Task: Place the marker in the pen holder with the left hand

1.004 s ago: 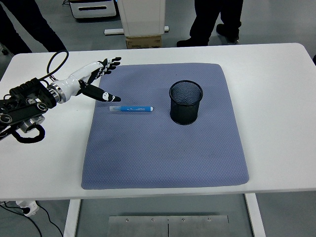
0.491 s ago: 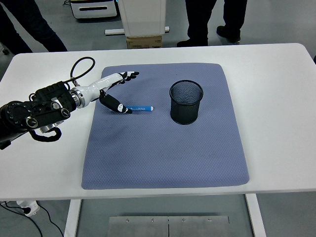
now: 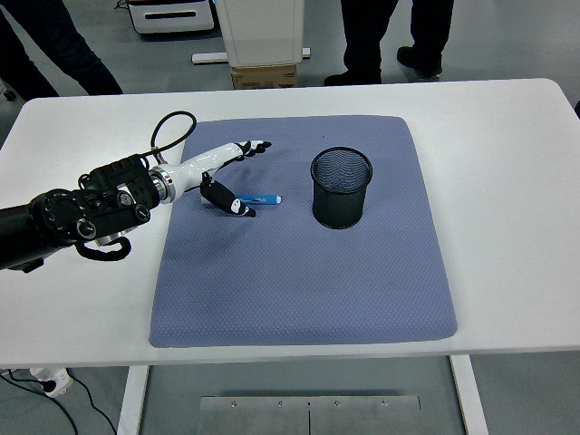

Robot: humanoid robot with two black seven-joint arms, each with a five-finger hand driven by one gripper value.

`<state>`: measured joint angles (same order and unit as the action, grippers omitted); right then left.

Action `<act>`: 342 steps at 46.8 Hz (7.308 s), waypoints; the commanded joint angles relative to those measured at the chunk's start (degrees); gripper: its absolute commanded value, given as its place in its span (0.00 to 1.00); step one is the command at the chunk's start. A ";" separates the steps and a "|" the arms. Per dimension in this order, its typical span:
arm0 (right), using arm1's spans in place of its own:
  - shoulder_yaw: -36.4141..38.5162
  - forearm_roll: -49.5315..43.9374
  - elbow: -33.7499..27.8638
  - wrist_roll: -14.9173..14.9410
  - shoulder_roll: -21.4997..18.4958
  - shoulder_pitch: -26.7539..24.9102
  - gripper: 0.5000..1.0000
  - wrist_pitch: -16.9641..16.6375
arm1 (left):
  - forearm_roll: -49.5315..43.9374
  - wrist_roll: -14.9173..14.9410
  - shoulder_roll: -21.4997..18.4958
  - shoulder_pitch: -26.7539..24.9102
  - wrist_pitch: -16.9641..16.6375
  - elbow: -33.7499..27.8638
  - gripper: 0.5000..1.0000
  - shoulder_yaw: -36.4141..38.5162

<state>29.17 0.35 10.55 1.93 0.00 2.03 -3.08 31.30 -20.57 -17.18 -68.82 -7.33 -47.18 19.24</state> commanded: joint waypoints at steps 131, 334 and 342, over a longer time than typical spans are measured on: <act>0.00 0.00 0.00 0.00 0.00 0.00 1.00 0.00 | 2.28 0.01 1.10 -1.14 -1.55 0.25 0.12 5.72; 0.00 0.00 0.00 0.00 0.00 0.00 1.00 0.00 | -11.17 -0.78 10.24 -6.51 3.99 0.16 0.00 -16.51; 0.00 0.00 0.00 0.00 0.00 0.00 1.00 0.00 | -15.30 -0.78 11.12 -6.59 4.08 0.07 0.00 -16.86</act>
<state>29.17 0.35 10.55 1.93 0.00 2.03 -3.08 17.55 -21.35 -6.24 -75.32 -3.31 -47.01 2.61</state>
